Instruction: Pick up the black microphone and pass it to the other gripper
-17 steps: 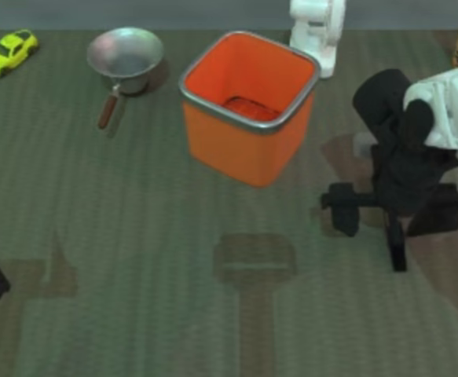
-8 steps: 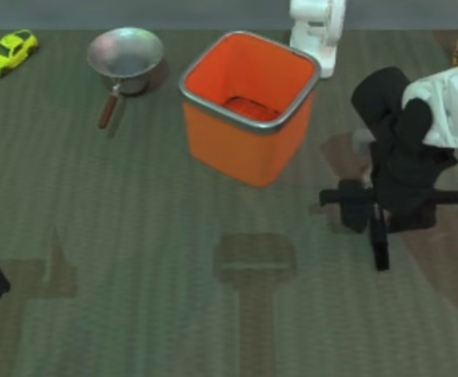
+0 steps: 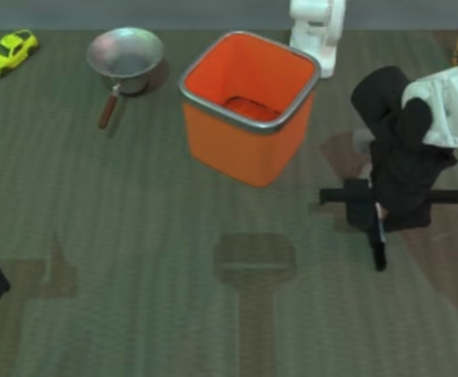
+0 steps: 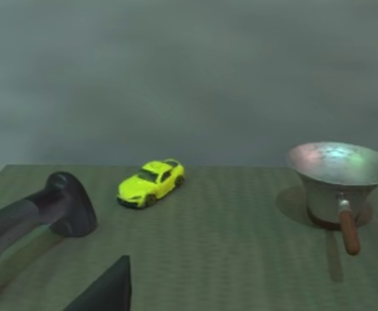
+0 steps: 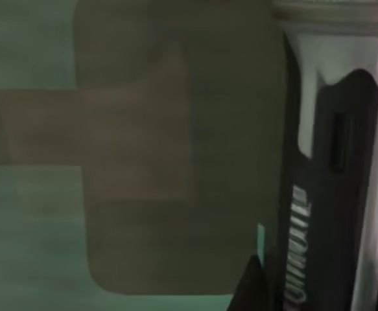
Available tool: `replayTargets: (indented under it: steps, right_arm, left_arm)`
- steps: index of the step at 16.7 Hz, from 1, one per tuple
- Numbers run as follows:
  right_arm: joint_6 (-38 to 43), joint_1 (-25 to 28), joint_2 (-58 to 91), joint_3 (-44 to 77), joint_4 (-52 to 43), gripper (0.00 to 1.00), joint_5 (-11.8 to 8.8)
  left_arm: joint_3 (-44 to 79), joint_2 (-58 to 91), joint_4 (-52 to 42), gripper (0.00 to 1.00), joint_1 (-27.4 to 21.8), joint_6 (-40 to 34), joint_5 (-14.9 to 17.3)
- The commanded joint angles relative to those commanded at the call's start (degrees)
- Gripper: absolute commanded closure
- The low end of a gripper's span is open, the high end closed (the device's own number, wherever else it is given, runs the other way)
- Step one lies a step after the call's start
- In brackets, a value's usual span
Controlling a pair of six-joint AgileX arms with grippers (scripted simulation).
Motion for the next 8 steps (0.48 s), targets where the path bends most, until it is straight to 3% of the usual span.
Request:
replayTargets:
  steps: [4,8]
  right_arm:
    - [-1.82,0.19,-1.22,-1.13,5.97,1.0,-1.85]
    - [-5.65,0.17,-4.15,-4.59,20.16,1.0,-6.09]
  left_arm:
    - [0.0,0.0,0.0,0.0,0.0,0.0,0.0]
    - [0.0,0.0,0.0,0.0,0.0,0.0,0.0]
